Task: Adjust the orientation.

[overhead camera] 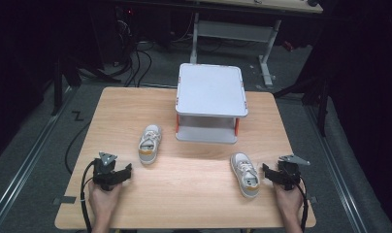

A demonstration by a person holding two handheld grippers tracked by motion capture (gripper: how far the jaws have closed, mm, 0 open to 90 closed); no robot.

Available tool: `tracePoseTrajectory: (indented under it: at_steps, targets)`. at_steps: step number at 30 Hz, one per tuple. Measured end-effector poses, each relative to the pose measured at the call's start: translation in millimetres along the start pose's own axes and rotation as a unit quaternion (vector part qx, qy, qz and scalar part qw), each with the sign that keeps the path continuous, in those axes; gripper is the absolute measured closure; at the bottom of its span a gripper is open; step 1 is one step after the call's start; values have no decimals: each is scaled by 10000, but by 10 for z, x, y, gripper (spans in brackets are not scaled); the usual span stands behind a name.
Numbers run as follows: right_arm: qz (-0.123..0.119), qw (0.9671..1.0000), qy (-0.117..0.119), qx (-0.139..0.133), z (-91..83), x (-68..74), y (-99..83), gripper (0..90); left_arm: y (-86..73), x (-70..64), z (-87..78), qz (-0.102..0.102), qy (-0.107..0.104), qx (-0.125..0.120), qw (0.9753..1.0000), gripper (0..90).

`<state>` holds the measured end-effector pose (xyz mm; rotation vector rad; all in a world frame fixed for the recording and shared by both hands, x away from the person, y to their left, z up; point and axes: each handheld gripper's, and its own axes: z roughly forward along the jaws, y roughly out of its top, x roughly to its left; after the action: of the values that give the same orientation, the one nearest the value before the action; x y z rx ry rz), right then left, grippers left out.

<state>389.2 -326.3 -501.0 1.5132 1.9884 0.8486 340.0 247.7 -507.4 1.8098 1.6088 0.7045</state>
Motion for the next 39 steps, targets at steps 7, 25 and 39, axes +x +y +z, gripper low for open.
tracePoseTrajectory:
  at_steps: [7,25,39]
  targets:
    - [-1,10000,-3,5,-2,2,-1,312,1,-1,2,1,-12,0,10000,241]
    - [19,10000,-18,5,1,2,1,311,-7,108,-15,-419,-424,-174,9981,273]
    - [10,10000,-8,8,3,-1,3,311,20,105,-130,-365,-511,-261,9977,329]
